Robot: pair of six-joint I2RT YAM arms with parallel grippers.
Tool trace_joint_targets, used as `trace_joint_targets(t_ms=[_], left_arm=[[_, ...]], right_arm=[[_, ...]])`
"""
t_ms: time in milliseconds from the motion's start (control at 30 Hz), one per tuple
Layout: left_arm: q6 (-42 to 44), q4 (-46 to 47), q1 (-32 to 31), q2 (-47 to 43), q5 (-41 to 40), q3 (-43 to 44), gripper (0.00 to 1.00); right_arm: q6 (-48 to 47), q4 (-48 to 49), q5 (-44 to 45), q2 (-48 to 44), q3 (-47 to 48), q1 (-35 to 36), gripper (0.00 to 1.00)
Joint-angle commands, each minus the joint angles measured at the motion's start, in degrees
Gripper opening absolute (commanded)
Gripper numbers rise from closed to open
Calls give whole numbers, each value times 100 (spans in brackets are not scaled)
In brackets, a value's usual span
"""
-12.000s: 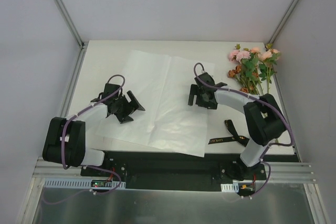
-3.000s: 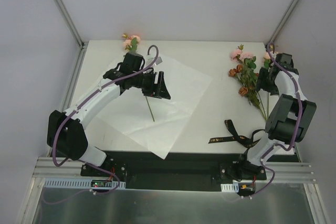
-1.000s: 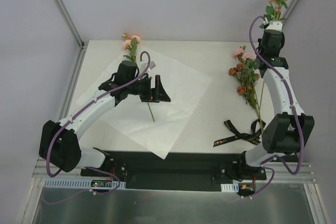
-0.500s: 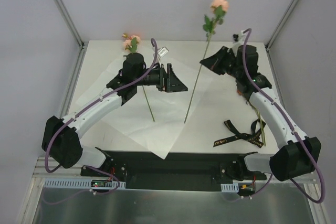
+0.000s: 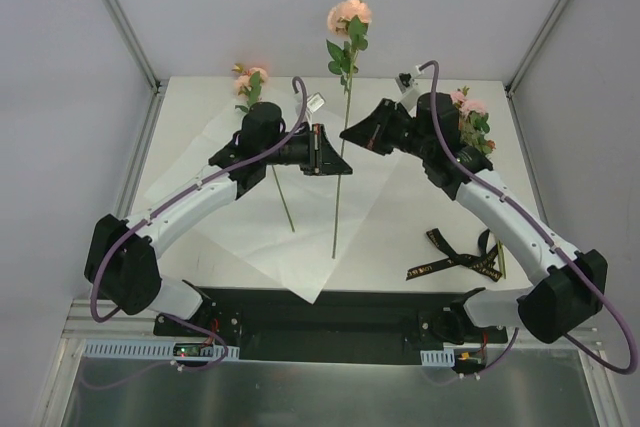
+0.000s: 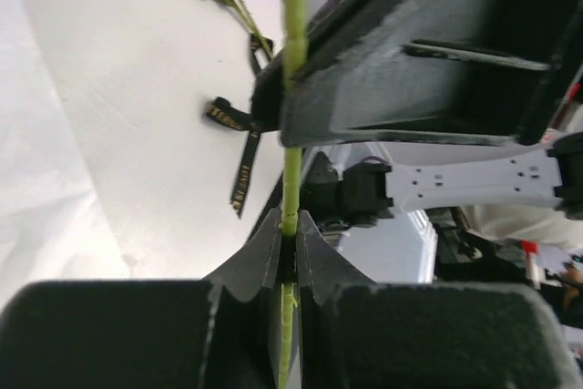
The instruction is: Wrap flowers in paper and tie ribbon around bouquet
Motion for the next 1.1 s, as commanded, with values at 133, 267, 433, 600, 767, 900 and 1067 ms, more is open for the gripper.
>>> trace_joint_targets(t_ms=[133,267,433,600,767,900,1067], left_arm=[[563,-1695,891,-364,-1620,-25,0],[870,-2258,2014,-138,-1955,-255,0],[1318,-2409,2527,452,-2716,-211,0],[1373,-2418,2606,1032,-3098,-141,0],[1127,-2418,2607,1656,-3036,43,0],[1021,-2418,2607,2008,-2931,272,0],[837,-2418,2607,2263,-2852,422,0]], right_arm=[[-1494,-1593,1178,-283,918,-283,73],[-2007,-2130,1531,-539,752,-687,76],[-2148,-2210,1260,-540,374,-1030,76],[-2157,-2228,987,-399,180,-1093,76],[-2245,-2245,1083,-434,136,-1128,77],[-2315,-2298,1092,-451,119,-1163,77],[-2394,-2342,1153,-460,22,-1198,77]])
